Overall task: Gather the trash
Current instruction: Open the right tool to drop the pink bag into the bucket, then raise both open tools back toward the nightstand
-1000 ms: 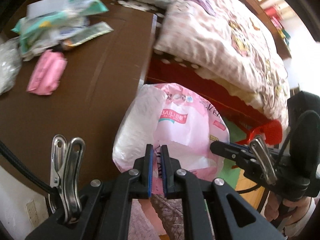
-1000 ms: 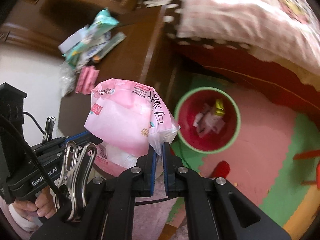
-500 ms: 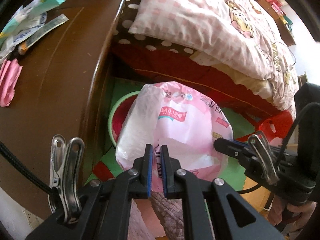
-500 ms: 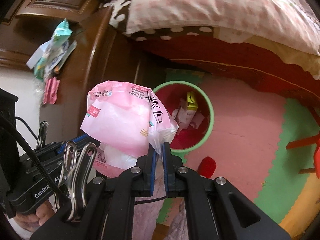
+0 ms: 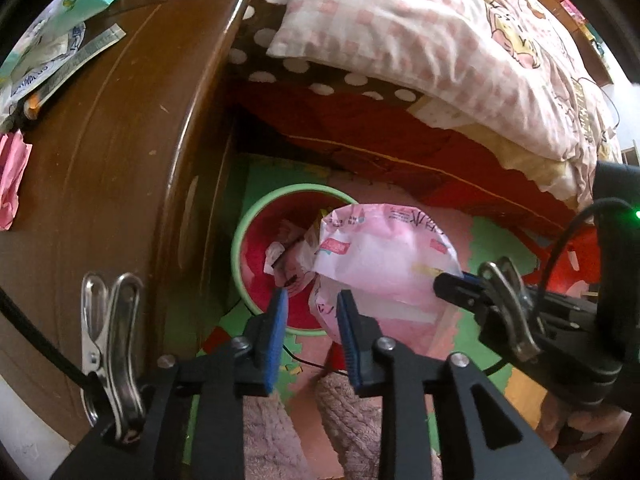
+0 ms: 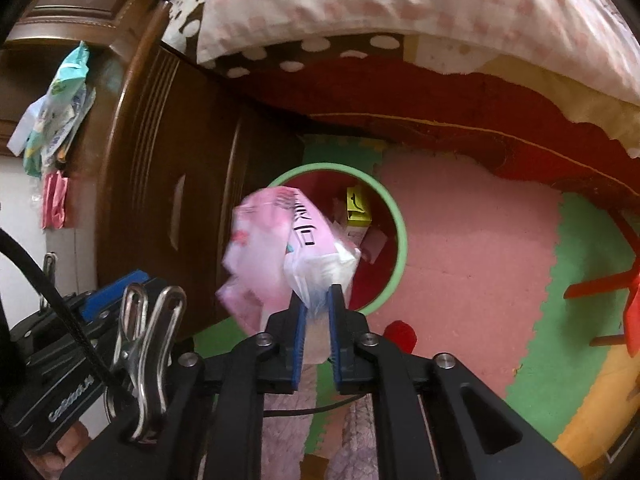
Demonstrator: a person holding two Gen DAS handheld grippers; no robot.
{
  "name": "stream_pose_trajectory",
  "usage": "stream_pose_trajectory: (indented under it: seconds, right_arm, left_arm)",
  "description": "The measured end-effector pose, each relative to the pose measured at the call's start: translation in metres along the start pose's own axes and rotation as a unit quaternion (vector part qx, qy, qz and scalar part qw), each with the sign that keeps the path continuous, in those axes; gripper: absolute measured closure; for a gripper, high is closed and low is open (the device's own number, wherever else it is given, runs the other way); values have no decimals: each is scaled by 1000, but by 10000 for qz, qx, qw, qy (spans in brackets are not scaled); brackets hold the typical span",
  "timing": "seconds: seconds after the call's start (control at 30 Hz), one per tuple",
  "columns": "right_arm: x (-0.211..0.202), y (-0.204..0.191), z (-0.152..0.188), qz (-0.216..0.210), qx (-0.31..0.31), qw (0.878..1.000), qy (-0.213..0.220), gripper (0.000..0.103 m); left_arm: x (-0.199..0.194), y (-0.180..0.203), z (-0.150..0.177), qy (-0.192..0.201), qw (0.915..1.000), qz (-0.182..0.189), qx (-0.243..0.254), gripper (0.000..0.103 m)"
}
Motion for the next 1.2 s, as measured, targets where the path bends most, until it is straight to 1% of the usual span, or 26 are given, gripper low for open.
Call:
stream_pose_trajectory:
  seconds: [0.03, 0.1, 0.13, 0.2, 0.3, 0.77, 0.9, 1.03, 1.2]
  right_arm:
    - [2, 0, 0, -28, 29, 10000, -17, 89]
    - [8, -1, 1, -117, 91, 9998, -105, 84]
    - [10, -2, 3, -176, 115, 9996, -165, 83]
    - [13, -3, 5, -103, 56, 9997, -203, 76]
    - [12, -3, 4, 47, -81, 9999, -140, 67]
    - [0, -4, 6, 124, -58, 9999, -52, 66]
    - [-12, -12, 9, 72, -105, 9999, 9, 66]
    - [-25, -28, 15, 57, -283, 9996, 75, 66]
    - [-36, -52, 17, 76, -505, 9986, 131, 66]
  left_arm:
    - [1, 0, 0, -13, 10000, -7, -12, 76]
    - [3, 0, 1, -27, 10000, -19, -30, 76]
    - [3, 0, 1, -29, 10000, -23, -40, 76]
    - [2, -2, 1, -32, 10000, -26, -55, 76]
    - [2, -3, 0, -32, 10000, -21, -62, 76]
    - [-16, -6, -2, 68, 9999, 58, -146, 76]
    - [-28, -8, -2, 127, 9996, 99, -211, 76]
    - [-41, -15, -4, 212, 9992, 108, -311, 76]
    - [-61, -36, -7, 344, 9979, 92, -532, 76]
Point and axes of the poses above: each gripper's, at about its wrist camera, not at the fingertips, and x roughly the way its jaws point, y to its right, z to its underside, the point moved 9 cm from there along x, roughly the way its jaws point, and after that the axes turned 9 degrees about y, right-handed, at the moved point
